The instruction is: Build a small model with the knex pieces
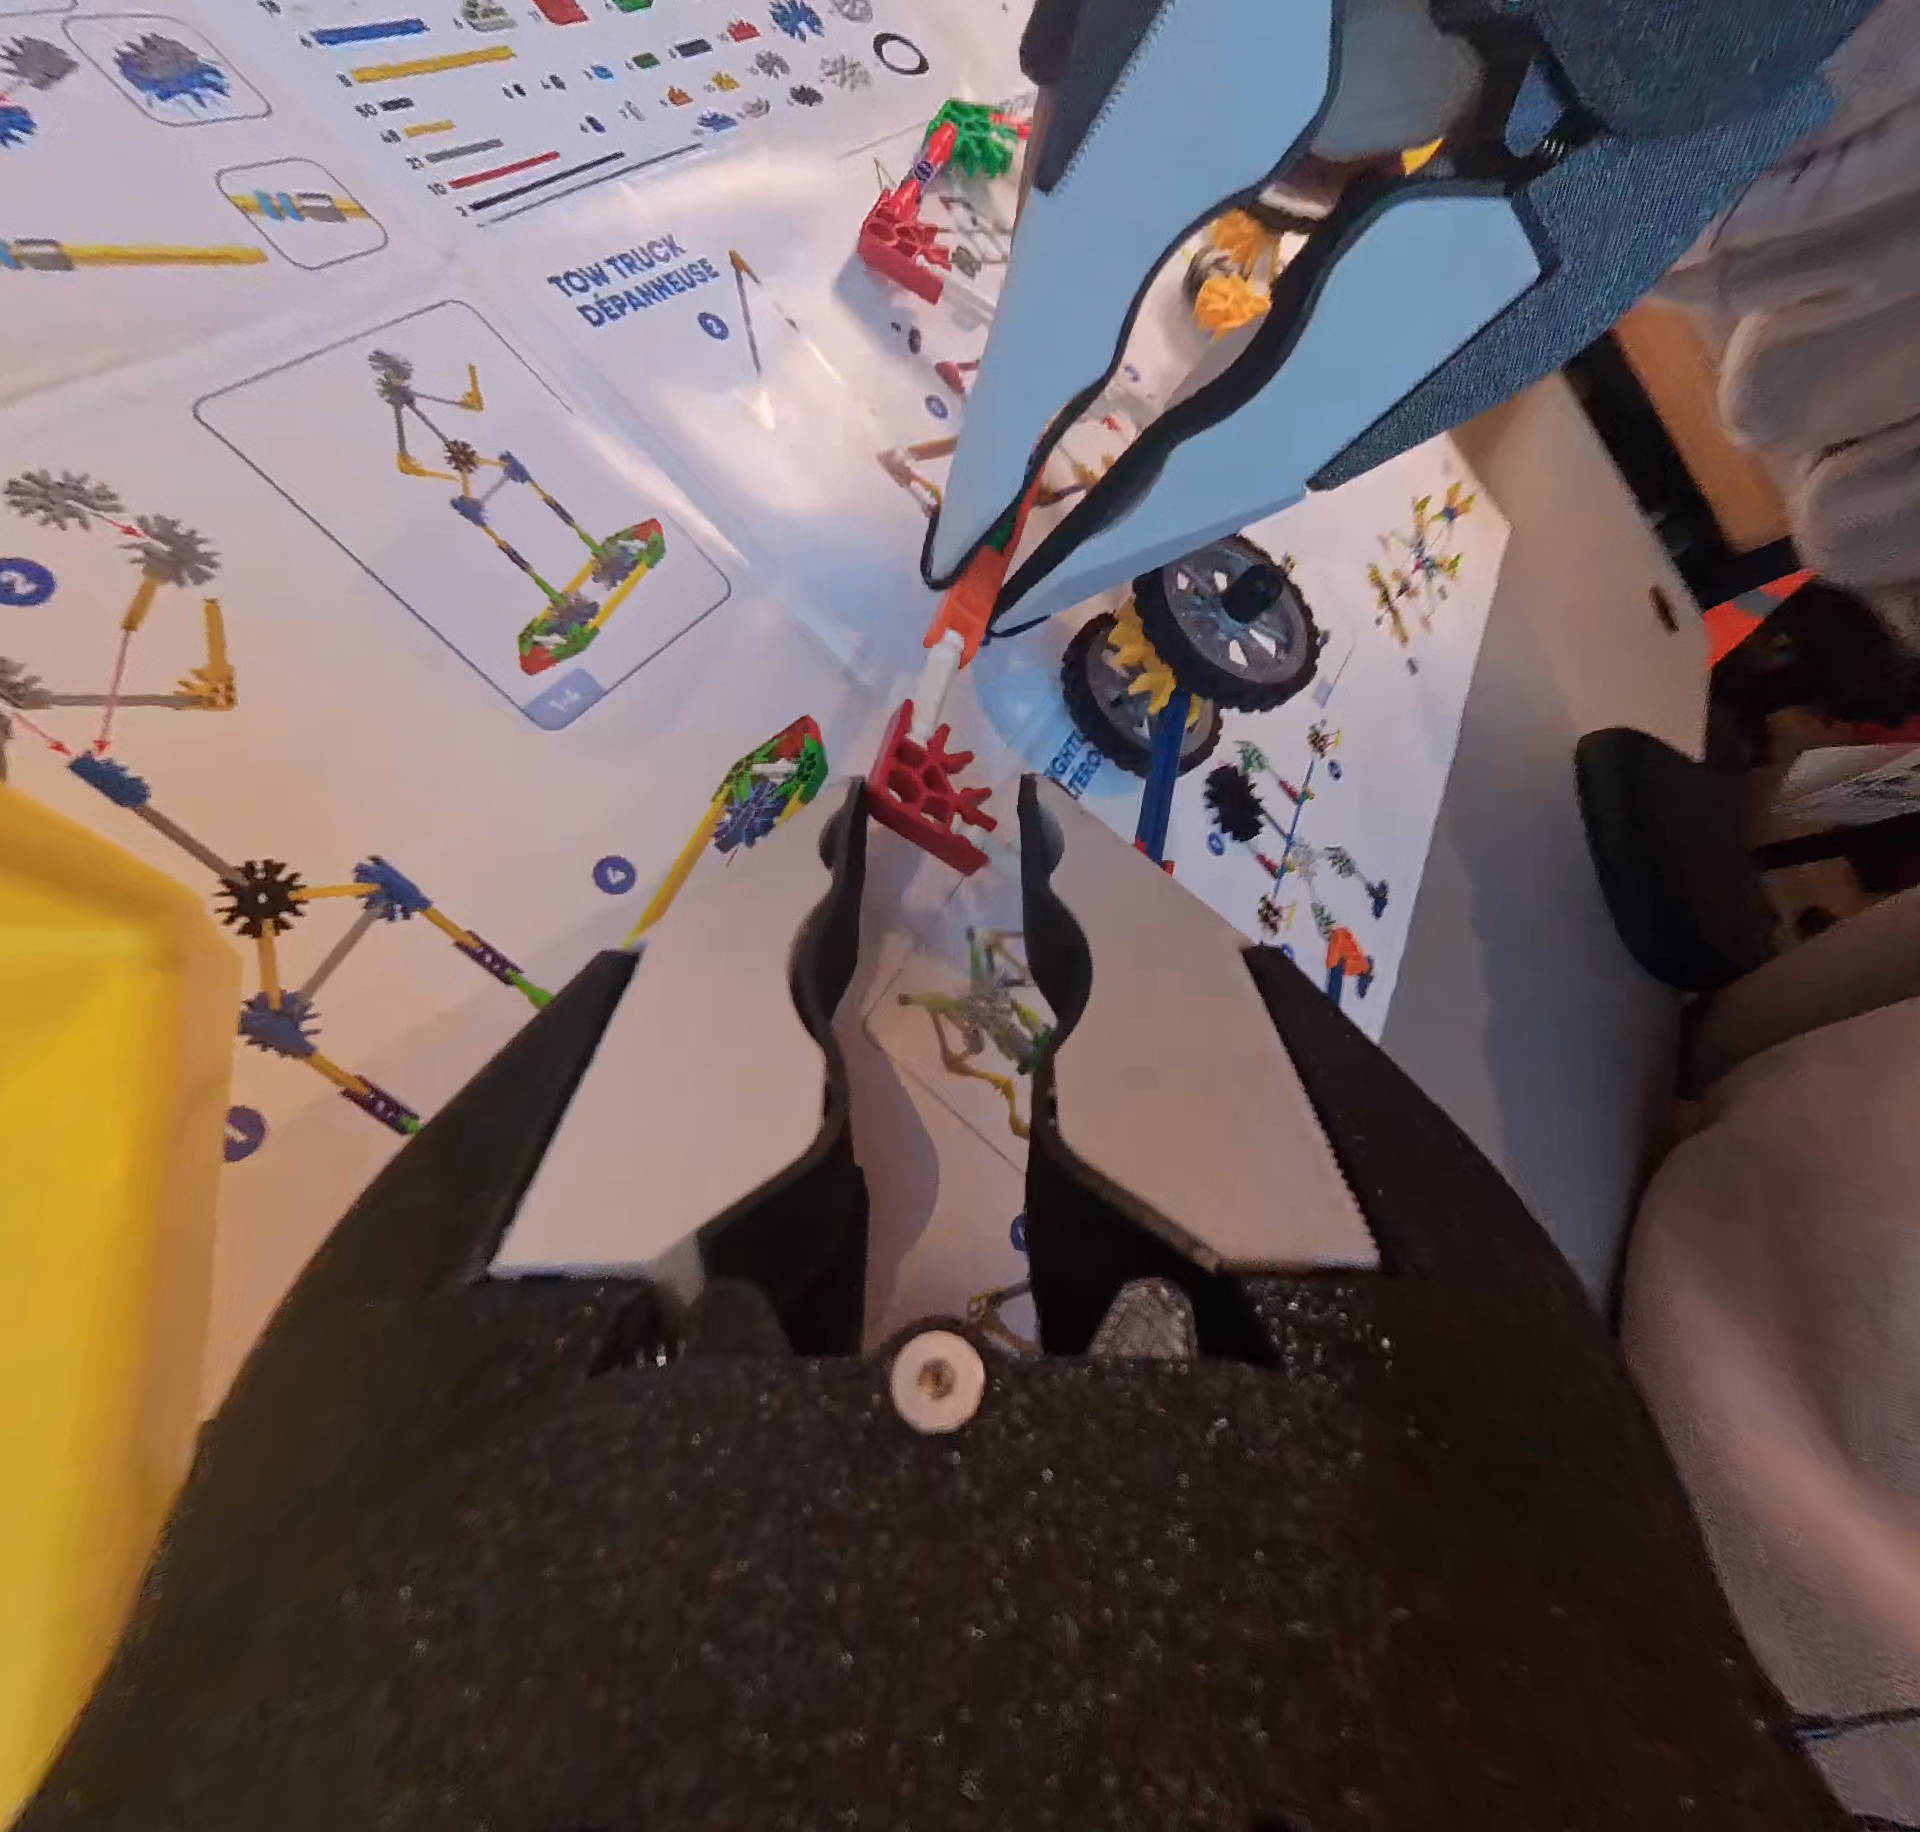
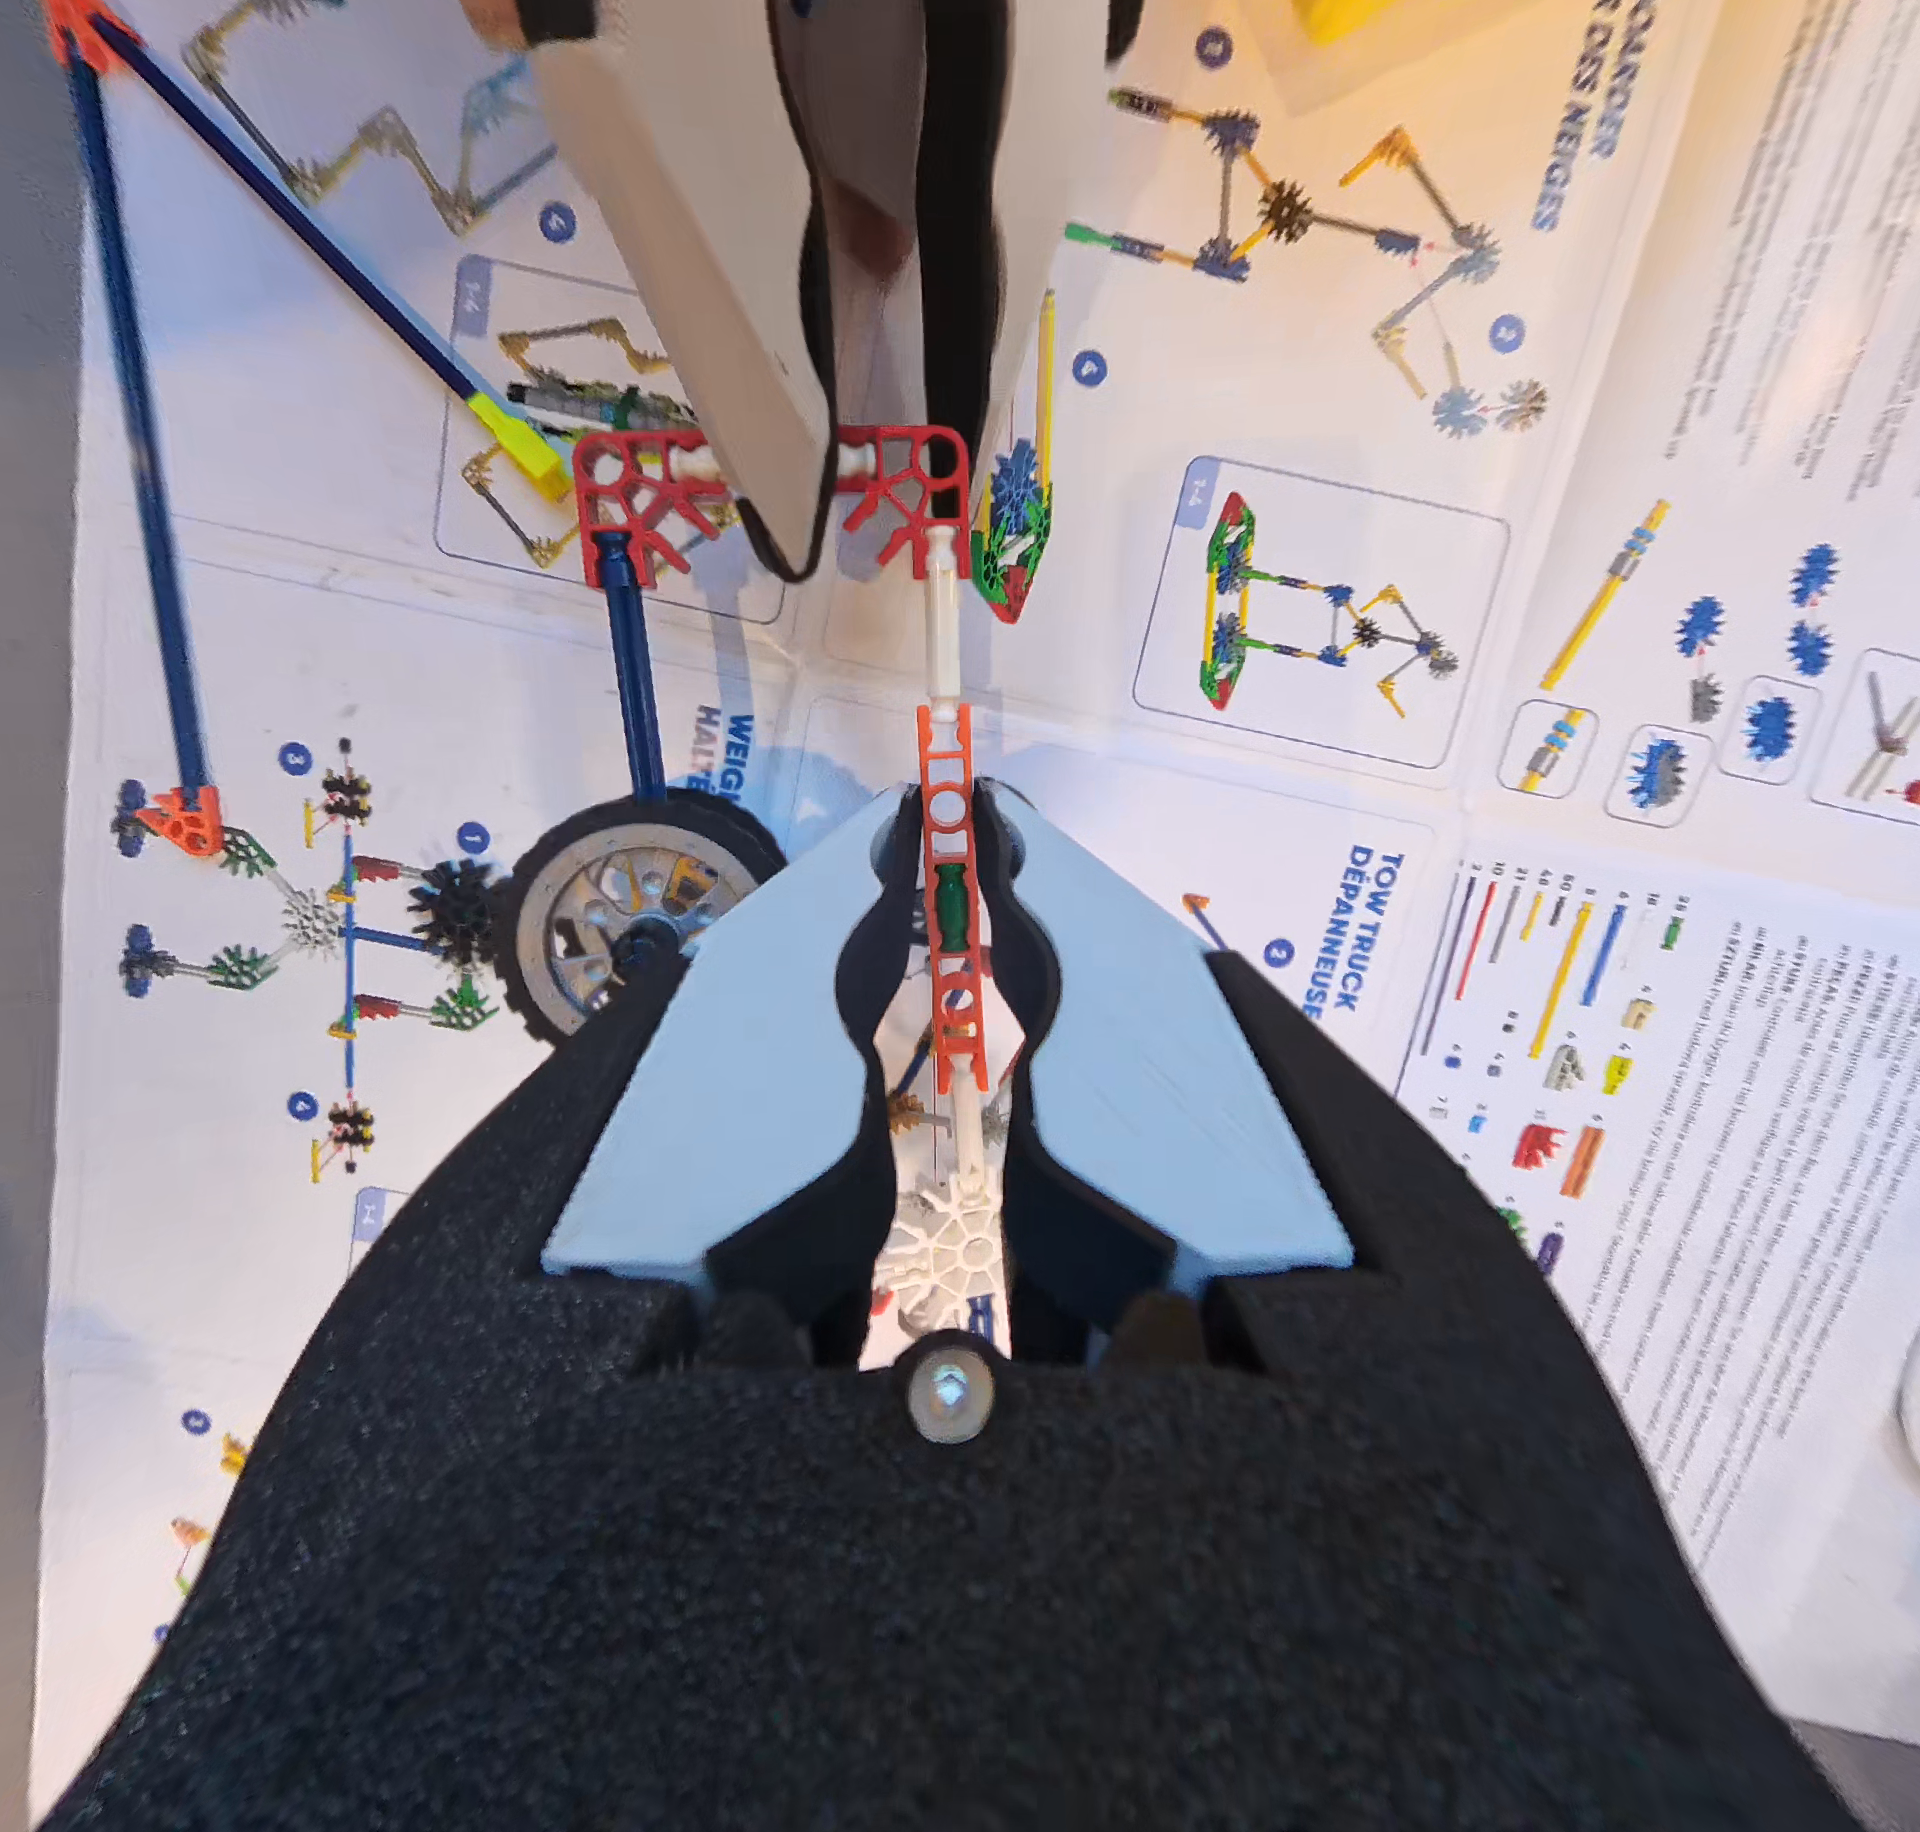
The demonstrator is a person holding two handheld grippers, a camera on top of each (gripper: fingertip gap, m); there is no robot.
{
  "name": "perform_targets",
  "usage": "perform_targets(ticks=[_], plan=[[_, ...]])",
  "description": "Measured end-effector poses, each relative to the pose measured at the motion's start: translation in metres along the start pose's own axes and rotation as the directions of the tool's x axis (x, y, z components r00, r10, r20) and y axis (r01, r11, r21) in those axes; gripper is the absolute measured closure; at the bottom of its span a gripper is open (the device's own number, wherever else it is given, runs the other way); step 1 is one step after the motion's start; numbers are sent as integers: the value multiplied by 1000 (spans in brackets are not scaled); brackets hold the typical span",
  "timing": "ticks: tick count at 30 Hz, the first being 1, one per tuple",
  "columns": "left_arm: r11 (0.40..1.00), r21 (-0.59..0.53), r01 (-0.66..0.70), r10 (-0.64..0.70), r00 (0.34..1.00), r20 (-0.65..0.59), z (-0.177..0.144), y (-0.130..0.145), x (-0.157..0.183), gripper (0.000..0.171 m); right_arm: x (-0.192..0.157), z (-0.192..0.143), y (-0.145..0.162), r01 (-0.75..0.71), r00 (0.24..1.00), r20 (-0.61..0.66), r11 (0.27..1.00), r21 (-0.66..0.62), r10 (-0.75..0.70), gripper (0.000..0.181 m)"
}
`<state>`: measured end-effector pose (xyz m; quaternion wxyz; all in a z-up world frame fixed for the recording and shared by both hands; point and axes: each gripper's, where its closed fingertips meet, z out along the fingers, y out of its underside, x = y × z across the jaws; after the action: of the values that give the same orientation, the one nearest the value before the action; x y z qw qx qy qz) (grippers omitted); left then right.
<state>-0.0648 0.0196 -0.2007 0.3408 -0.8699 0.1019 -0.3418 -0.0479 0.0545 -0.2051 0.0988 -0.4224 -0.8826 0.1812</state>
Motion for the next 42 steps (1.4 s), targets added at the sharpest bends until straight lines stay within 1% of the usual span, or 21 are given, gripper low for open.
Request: perform_targets(ticks=[1, 3, 5, 10, 13, 15, 18, 22, 24, 28, 31, 33, 35, 37, 39, 40, 42], plan=[[999, 11, 30, -30, 999, -25, 1, -2, 2, 148, 0, -4, -2, 1, 1000, -8, 1000, 29, -1, 174], [999, 16, 39, -38, 999, -30, 4, -3, 1, 151, 0, -9, -4, 1, 999, -33, 997, 74, 1, 174], [1000, -4, 18, -18, 1000, -25, 5, -2, 3, 152, -2, -12, -3, -3, 999, -40, 993, 119, 8, 174], [998, -29, 48, -49, 998, -49, 7, -2, 3, 152, -1, -20, -2, -21, 995, -92, 976, 217, 42, 174], [997, -42, 60, -62, 997, -55, 7, -2, 2, 152, 0, -31, -7, -32, 991, -113, 957, 290, 68, 174], [998, -41, 47, -49, 997, -58, 10, -4, 4, 152, -1, -28, -4, 3, 989, -146, 968, 252, 35, 174], [999, -38, 39, -40, 998, -47, 13, -9, 2, 152, 0, -15, 4, 12, 984, -178, 987, 159, 17, 174], [999, -25, 36, -37, 999, -25, 15, -10, 0, 152, 2, -13, 7, -24, 986, -163, 989, 147, 48, 174], [999, -32, 4, -4, 1000, 16, 16, -9, -3, 151, 2, -9, 8, -33, 986, -158, 992, 126, 53, 174], [993, -96, -68, 77, 992, 103, 21, -6, -10, 149, 5, -2, 10, -70, 988, -134, 994, 88, 82, 174], [983, -146, -114, 134, 982, 132, 22, -5, -11, 148, 6, 1, 13, -90, 988, -119, 994, 58, 96, 174], [980, -158, -125, 149, 977, 155, 17, -7, -14, 139, 7, 2, 13, -87, 988, -122, 995, 46, 92, 174], [984, -139, -116, 136, 981, 140, 7, -11, -12, 135, 7, 2, 12, -87, 988, -121, 995, 46, 92, 174], [988, -110, -104, 117, 986, 118, -7, -13, -9, 140, 6, 2, 11, -87, 989, -120, 995, 49, 92, 174], [987, -118, -110, 124, 985, 122, -16, -8, -8, 145, 6, 1, 11, -88, 989, -118, 995, 55, 94, 174], [986, -127, -108, 124, 984, 125, -15, -4, -9, 148, 6, 1, 11, -88, 989, -116, 994, 57, 94, 174], [989, -117, -90, 105, 987, 124, -8, 1, -10, 160, 7, 2, 11, -82, 989, -118, 995, 56, 88, 174]])
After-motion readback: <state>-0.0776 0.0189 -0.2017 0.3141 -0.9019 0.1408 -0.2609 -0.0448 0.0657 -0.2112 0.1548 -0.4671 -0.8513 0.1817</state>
